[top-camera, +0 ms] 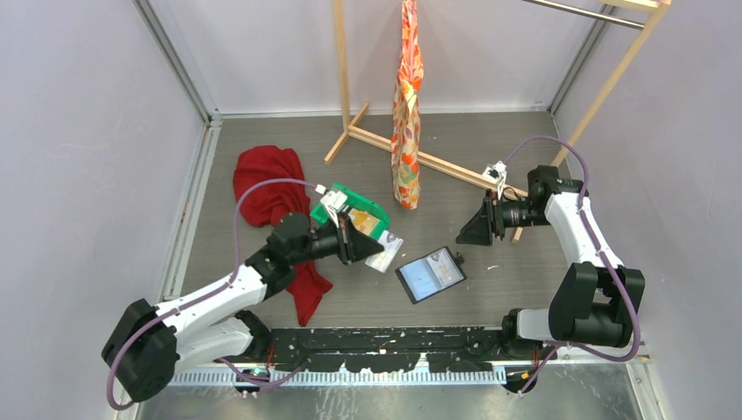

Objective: Put the credit cards into the card holder
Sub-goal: Pick up the credit card from the storage box, then insert the credit card into the card holder.

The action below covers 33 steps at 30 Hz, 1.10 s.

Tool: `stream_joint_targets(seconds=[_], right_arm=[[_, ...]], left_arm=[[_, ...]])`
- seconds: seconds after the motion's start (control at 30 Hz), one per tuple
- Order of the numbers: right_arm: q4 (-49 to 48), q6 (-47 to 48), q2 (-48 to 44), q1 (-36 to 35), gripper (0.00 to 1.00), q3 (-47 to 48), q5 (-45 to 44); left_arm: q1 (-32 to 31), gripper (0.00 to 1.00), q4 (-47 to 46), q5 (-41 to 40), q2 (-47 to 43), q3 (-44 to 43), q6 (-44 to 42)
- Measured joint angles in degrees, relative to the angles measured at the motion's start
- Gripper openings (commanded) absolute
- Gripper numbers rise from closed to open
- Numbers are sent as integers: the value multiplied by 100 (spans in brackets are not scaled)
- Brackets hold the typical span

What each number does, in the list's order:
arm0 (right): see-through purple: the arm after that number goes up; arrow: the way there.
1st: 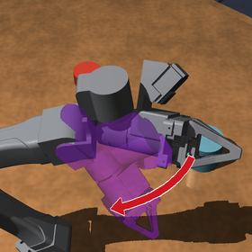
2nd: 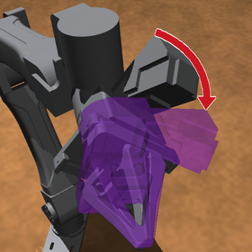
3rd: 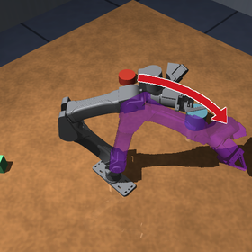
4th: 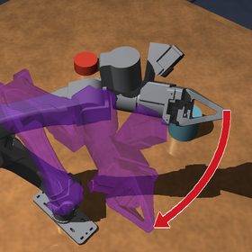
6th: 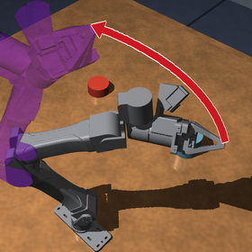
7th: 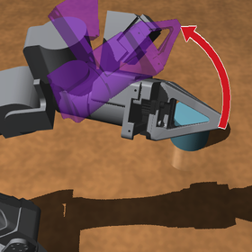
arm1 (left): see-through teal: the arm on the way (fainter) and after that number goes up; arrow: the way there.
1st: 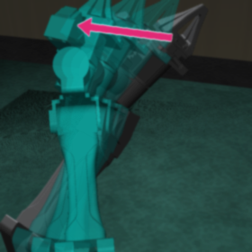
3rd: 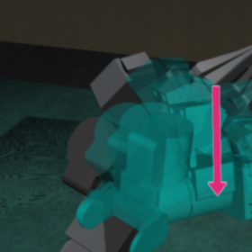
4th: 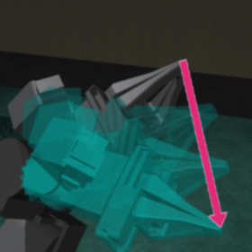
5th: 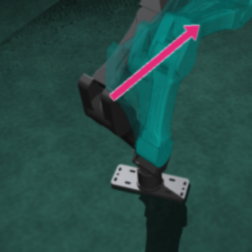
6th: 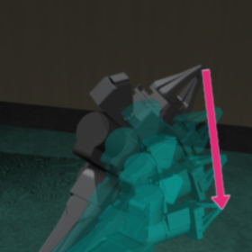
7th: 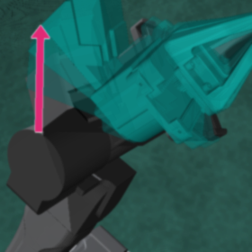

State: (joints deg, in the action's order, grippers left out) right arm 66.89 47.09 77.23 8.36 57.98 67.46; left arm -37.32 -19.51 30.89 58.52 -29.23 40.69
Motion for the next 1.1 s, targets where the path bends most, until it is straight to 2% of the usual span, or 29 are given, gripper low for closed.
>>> stream_joint_targets(seconds=[0.1, 0.23, 0.37, 0.53, 0.73, 0.93, 1.1], right_arm=[[-151, -223, -129, 0, 73, -243, 332], [-968, -1316, -693, -7, 75, -890, 879], [-1725, -2295, -1091, -28, 76, -1176, 1309], [-2063, -2756, -1108, -70, 73, -1143, 1600], [-1471, -2527, -599, -81, 69, -487, 1722], [-271, -1825, -20, -81, 64, 494, 1773], [308, -1493, 190, -90, 59, 844, 1812]], left_arm=[[-739, 1, -745, -822, 20, 289, 94], [-1416, 0, -1650, -1893, 442, 310, 103], [-1888, 0, -2420, -2761, 1233, 101, 138], [-2194, 1, -3158, -3300, 2028, -474, 304], [-2310, 0, -4210, -3569, 2706, -809, 748], [-2334, 1, -4542, -3646, 3034, -826, 1078], [-2337, 1, -4843, -3648, 3176, -896, 1270]])
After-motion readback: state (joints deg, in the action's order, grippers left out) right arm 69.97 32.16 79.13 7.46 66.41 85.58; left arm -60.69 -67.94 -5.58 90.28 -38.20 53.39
